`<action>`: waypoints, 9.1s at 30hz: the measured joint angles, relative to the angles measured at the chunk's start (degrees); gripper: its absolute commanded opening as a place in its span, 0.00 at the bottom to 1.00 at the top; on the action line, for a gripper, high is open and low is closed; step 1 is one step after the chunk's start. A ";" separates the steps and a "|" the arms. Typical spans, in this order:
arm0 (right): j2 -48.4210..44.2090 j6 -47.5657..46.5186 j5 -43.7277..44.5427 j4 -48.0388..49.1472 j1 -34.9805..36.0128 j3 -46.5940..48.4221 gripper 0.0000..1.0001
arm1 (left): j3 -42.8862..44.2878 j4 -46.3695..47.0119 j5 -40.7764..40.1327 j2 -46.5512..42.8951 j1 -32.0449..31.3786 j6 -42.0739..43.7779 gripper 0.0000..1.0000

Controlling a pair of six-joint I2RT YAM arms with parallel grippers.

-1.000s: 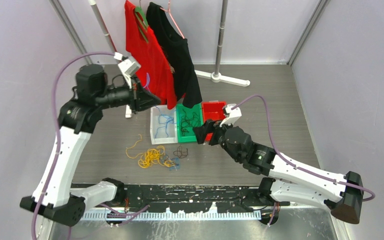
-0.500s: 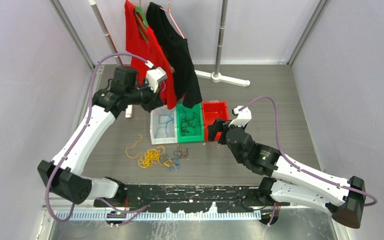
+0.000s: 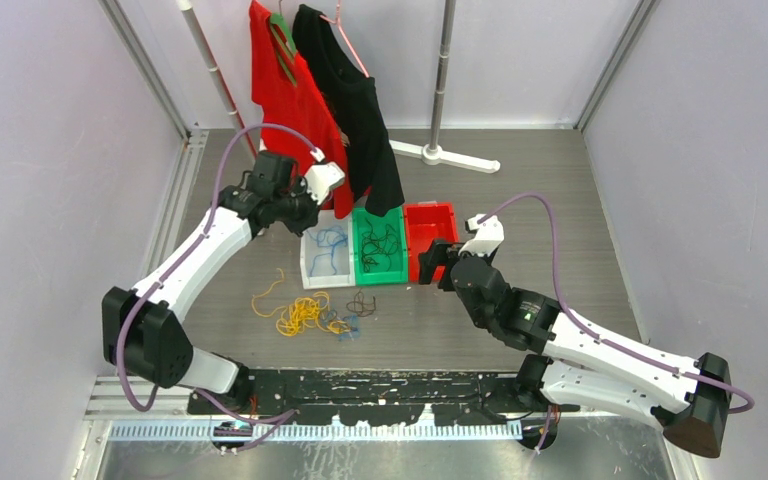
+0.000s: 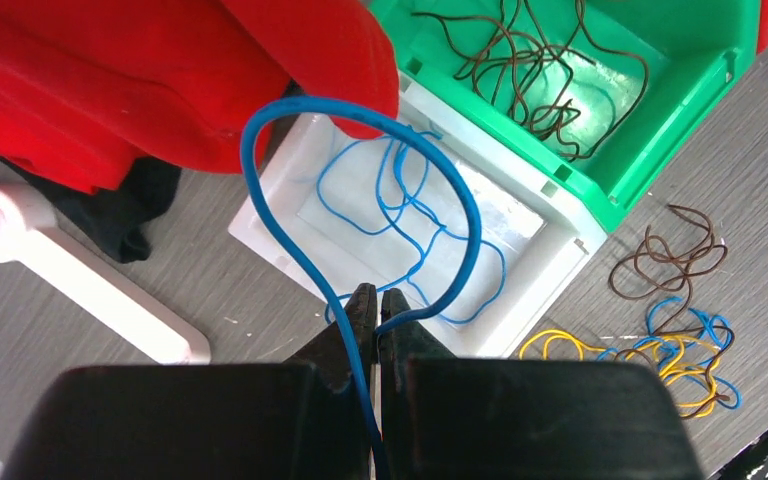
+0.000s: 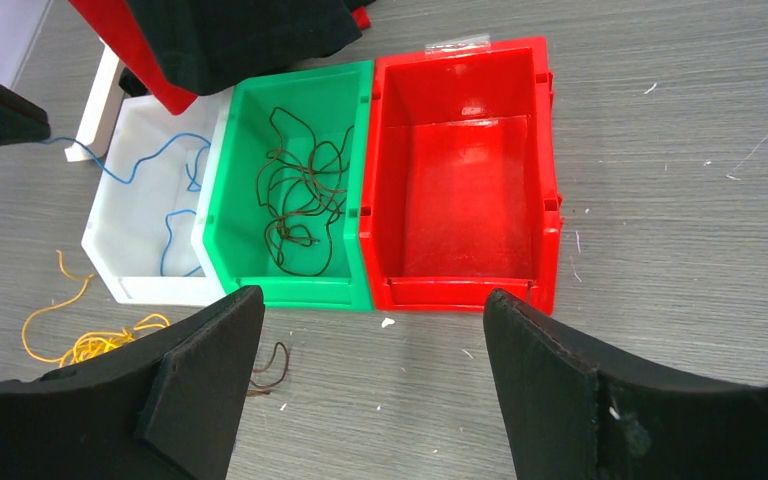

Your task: Untangle the cables

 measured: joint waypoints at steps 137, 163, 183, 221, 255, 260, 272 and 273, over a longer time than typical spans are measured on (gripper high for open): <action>7.06 1.05 -22.03 -24.41 4.83 26.36 0.01 | -37.99 -19.04 -5.49 -17.29 12.59 51.52 0.00; -8.04 -7.65 4.74 -43.01 4.46 51.10 0.01 | -43.28 -5.73 -16.81 -17.31 13.75 64.11 0.14; 11.32 -7.85 -15.17 -26.43 4.42 44.11 0.01 | -2.62 -44.24 15.54 -20.87 13.94 52.04 0.99; 32.85 5.29 -38.60 8.33 1.44 47.43 0.39 | -7.26 13.81 47.04 -21.84 5.77 -37.07 0.00; 30.95 -15.52 -47.10 28.46 5.05 12.04 0.77 | 10.40 2.05 47.19 -21.46 5.77 -36.68 0.00; 33.57 -15.32 -43.98 34.62 5.49 10.27 0.41 | 12.00 1.66 47.32 -21.35 5.77 -37.13 0.00; 34.03 -8.50 -40.17 44.44 7.08 -2.45 0.01 | 22.43 -0.48 43.93 -19.63 5.77 -36.28 0.00; 34.03 -7.72 -39.67 44.70 7.23 -3.54 0.01 | 23.15 -0.48 43.21 -19.61 5.77 -35.95 0.00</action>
